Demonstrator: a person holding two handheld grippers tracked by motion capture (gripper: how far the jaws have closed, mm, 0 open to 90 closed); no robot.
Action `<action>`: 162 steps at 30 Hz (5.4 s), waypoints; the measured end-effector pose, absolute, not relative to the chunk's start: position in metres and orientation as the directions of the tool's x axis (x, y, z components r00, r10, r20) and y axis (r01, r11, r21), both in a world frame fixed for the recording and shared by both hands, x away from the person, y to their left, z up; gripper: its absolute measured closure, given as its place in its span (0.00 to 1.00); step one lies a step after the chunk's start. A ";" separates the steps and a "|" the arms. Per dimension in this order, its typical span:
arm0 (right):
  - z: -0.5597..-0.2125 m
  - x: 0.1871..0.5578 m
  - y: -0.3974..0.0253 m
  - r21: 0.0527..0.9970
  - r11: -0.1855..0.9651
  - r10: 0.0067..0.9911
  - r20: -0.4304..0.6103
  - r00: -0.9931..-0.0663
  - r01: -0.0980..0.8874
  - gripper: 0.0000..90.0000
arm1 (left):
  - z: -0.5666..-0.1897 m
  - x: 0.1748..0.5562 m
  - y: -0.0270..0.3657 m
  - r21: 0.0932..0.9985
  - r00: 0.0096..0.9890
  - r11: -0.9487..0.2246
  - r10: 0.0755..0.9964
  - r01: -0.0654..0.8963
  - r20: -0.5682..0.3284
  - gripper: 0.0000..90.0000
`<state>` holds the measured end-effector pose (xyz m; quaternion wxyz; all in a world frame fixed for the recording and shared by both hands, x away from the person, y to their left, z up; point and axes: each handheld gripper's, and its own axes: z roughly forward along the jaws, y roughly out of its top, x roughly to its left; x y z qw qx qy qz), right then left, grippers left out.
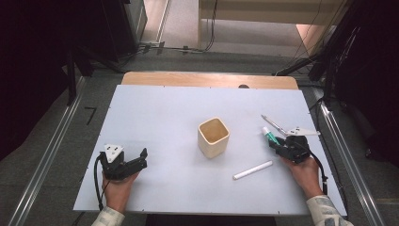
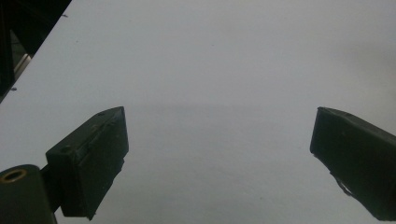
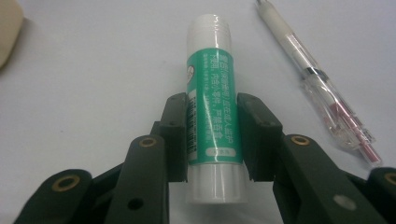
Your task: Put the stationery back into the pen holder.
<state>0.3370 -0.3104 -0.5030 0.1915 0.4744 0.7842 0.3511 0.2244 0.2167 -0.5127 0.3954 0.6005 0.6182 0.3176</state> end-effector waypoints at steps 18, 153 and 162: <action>-0.476 0.323 -0.284 0.793 0.268 0.828 0.101 -0.552 0.547 0.71 | -0.513 0.224 0.217 0.868 0.032 0.078 0.994 0.490 -0.107 0.06; -0.436 0.335 -0.138 0.801 0.414 0.623 0.096 -0.776 0.432 0.54 | -0.513 0.224 0.218 0.871 0.038 0.080 0.993 0.484 -0.112 0.06; -0.430 0.331 -0.144 0.823 0.395 0.621 0.089 -0.779 0.408 0.46 | -0.513 0.224 0.218 0.870 0.038 0.079 0.993 0.486 -0.111 0.06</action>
